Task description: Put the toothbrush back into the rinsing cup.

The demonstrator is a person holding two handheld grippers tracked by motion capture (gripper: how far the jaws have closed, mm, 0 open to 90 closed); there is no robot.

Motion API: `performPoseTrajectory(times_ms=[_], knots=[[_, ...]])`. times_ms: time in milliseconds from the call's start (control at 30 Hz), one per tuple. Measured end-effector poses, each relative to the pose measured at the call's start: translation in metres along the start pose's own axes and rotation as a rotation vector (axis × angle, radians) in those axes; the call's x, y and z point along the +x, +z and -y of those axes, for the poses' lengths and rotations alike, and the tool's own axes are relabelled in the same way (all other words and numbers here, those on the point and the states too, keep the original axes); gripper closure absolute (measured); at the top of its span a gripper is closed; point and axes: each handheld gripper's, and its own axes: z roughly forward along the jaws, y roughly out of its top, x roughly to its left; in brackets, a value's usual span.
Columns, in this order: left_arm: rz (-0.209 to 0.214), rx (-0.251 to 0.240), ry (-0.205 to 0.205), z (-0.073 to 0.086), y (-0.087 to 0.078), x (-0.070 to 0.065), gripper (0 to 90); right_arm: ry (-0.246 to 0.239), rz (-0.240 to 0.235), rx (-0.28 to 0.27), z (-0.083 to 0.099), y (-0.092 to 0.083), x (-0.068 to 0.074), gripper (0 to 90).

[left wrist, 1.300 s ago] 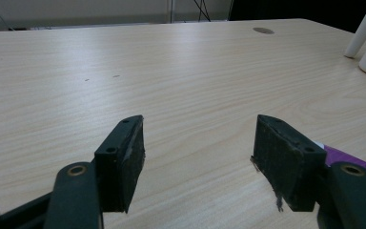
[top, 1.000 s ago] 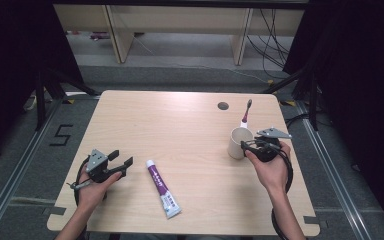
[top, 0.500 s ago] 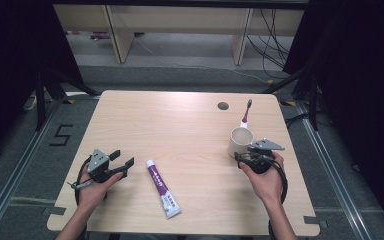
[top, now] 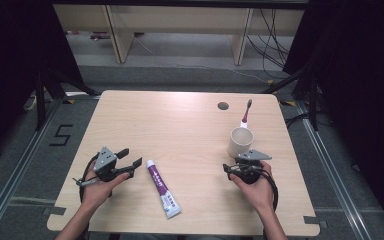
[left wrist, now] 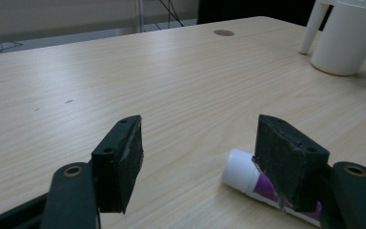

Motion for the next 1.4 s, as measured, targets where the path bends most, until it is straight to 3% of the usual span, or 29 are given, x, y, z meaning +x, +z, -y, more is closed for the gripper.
performPoseTrajectory(times_ms=[67,167,200,233,300,367,400,433,533,733,867,933,1000,1033,1133,1233,1333,1400], knots=[[0.011,0.016,0.013,-0.003,0.001,-0.004,33.1,0.005,-0.005,-0.009,0.002,0.002,0.001,44.6],[0.044,0.04,0.054,-0.009,0.003,-0.008,33.0,-0.045,0.012,-0.005,0.004,0.003,-0.001,44.7],[0.054,0.05,0.064,-0.012,0.004,-0.009,32.9,-0.009,-0.003,0.001,0.004,0.003,0.001,44.7],[0.06,0.066,0.075,-0.015,0.005,-0.01,32.9,-0.01,-0.002,0.005,0.005,0.003,0.001,44.7],[0.058,0.132,0.065,-0.022,0.006,-0.012,33.3,-0.014,0.001,0.002,0.006,0.003,0.001,44.7],[0.062,0.215,0.02,-0.028,0.008,-0.016,34.0,-0.006,-0.006,-0.019,0.008,0.006,0.002,44.7],[0.068,0.245,0.022,-0.031,0.009,-0.017,34.0,0.014,-0.015,-0.008,0.007,0.005,0.003,44.7],[0.074,0.259,-0.009,-0.032,0.011,-0.02,33.8,0.002,-0.013,0.0,0.007,0.005,0.002,44.7],[0.072,0.339,-0.002,-0.038,0.014,-0.026,33.4,0.012,-0.018,-0.001,0.006,0.005,0.003,44.7],[0.032,0.403,-0.034,-0.044,0.02,-0.035,33.2,0.008,-0.009,-0.006,0.005,0.003,0.003,44.8],[0.032,0.462,-0.029,-0.043,0.022,-0.037,33.3,0.008,-0.009,-0.002,0.006,0.004,0.003,44.7],[0.034,0.468,0.036,-0.043,0.023,-0.039,33.2,0.013,-0.026,-0.014,0.006,0.006,0.003,44.7],[0.111,0.436,0.148,-0.044,0.024,-0.043,33.1,0.025,-0.04,-0.001,0.006,0.006,0.004,44.7],[0.131,0.431,0.171,-0.044,0.024,-0.044,32.7,0.012,-0.02,0.003,0.006,0.005,0.003,44.7],[0.185,0.456,0.268,-0.047,0.026,-0.046,32.4,0.0,-0.024,0.003,0.006,0.006,0.003,44.7],[0.248,0.475,0.335,-0.048,0.029,-0.046,32.4,0.001,-0.025,0.004,0.006,0.006,0.003,44.7],[0.319,0.504,0.458,-0.053,0.03,-0.046,32.4,0.025,-0.025,0.012,0.006,0.005,0.004,44.7],[0.346,0.512,0.501,-0.054,0.031,-0.046,32.4,0.027,-0.028,0.011,0.007,0.006,0.004,44.7]])
